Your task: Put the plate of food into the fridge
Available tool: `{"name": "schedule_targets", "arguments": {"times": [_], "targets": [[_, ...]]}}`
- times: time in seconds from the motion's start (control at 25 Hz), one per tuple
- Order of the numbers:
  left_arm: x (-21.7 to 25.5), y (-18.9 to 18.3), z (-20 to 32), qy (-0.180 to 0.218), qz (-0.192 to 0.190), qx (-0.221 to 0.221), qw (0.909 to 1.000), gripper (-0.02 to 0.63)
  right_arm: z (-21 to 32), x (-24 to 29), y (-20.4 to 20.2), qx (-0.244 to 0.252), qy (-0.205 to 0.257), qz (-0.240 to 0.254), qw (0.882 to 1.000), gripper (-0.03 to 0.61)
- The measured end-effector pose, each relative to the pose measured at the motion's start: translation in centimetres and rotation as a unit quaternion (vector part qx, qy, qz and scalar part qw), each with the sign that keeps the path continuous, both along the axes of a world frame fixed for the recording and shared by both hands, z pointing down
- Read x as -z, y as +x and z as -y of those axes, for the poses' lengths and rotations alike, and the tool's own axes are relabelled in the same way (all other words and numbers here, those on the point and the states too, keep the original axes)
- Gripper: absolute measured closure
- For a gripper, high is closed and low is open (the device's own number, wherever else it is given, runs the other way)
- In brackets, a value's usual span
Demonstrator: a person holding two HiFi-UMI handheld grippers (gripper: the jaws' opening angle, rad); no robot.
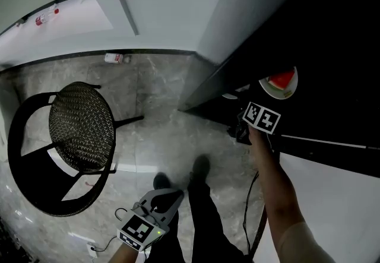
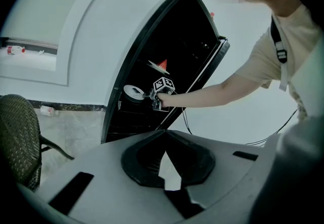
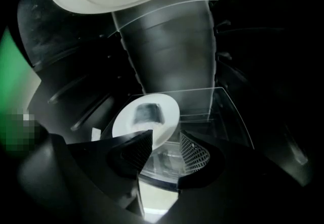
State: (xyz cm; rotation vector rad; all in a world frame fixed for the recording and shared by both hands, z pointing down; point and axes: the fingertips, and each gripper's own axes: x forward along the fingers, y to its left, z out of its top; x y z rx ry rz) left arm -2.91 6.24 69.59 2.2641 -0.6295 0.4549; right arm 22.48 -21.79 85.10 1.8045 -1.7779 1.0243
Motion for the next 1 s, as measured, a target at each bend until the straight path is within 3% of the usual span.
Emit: {"name": "schedule_targets", "arguments": {"times": [0.28,0.4,0.6,1.0], "targets": [[0.0,0.4,1.8,0.017,0.001,0.003,0.9998,0.604,-0.6,-0.3,-0.9,0.021,-0.007,-0.011,1.000,0.419],[0.1,0.8,3.1,0.038,0.009,-0.004,0.9992,0.604,-1.3,0.0,-1.9,0.068,-0.013,-0.056,0.996,0.545],[-0.1,1.5,4.5,0.063,0.021,-0.017,0.9976,0.603,-2.6,0.6,-3.5,0.125,-0.020,-0.101,0.987,0.557],[1.5,1.9,6.3,0.105,0.020,-0.010,0.9942,0.604,-9.7,5.2,-6.7,0.141,-0.030,-0.057,0.988,0.557]]}}
